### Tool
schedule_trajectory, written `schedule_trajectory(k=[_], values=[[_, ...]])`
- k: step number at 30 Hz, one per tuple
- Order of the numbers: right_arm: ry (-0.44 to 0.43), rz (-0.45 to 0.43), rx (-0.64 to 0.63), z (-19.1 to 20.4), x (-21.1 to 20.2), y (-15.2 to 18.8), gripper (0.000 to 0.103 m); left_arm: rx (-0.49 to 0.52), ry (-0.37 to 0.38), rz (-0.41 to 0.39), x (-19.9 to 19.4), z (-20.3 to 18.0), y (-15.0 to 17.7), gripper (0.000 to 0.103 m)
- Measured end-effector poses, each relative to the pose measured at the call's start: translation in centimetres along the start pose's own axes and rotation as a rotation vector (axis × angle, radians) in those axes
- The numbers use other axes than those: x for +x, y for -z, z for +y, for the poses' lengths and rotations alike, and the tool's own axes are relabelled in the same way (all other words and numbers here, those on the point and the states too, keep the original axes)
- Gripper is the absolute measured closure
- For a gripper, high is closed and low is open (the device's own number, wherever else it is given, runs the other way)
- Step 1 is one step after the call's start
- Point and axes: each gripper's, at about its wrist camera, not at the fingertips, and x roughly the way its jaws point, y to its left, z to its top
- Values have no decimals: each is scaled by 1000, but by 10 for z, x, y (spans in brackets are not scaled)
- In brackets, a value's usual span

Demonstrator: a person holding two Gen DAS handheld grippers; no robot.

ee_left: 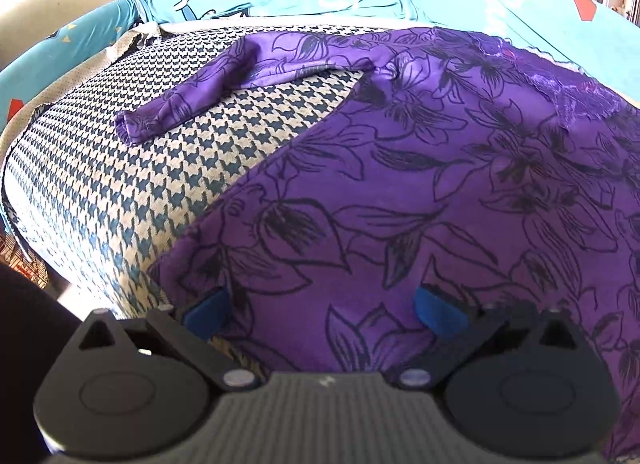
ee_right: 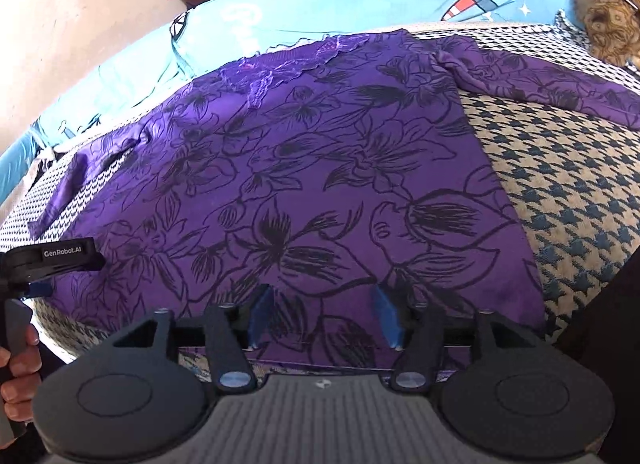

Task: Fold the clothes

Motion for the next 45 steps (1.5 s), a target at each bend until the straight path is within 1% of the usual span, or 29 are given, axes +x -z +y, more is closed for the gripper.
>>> schedule_trajectory(k=[2, 6, 11, 14, 17, 22, 26, 29, 32, 33, 35, 37, 41, 44, 45], values=[[-3, 5, -5, 2, 0, 0, 40, 4, -7, -1, -1, -2, 1, 0], [-24, -15, 33, 2, -1, -2, 40, 10, 5, -9, -6, -5, -1, 0], [-59, -26, -17, 12, -3, -7, 40, 37, 38, -11, -7, -17, -5, 0], [-77, -6, -21, 17, 3, -16, 40, 32, 62, 1, -6, -23, -12, 0], [-97, 13, 0, 19, 9, -29, 40, 19, 91, 20, -3, -29, -19, 0], [-124, 29, -13, 24, 21, -53, 40, 36, 99, 22, 1, -43, -33, 0], [-146, 6, -70, 32, 29, -77, 40, 46, 112, 23, 6, -53, -47, 0], [-150, -30, -108, 35, 36, -97, 40, 56, 113, 17, 10, -61, -60, 0], [-154, -53, -123, 34, 47, -117, 41, 67, 114, 10, 16, -68, -74, 0], [-156, -55, -120, 34, 51, -124, 42, 70, 113, 9, 18, -71, -79, 0], [-159, -58, -121, 34, 61, -136, 46, 75, 111, 10, 24, -76, -88, 0], [-151, -58, -122, 36, 72, -147, 47, 75, 113, 20, 31, -82, -97, 0], [-151, -52, -109, 36, 94, -164, 58, 78, 117, 35, 45, -94, -111, 0], [-156, -52, -99, 34, 111, -176, 64, 68, 104, 36, 56, -100, -121, 0], [-160, -52, -90, 33, 116, -181, 64, 68, 102, 37, 60, -102, -124, 0]])
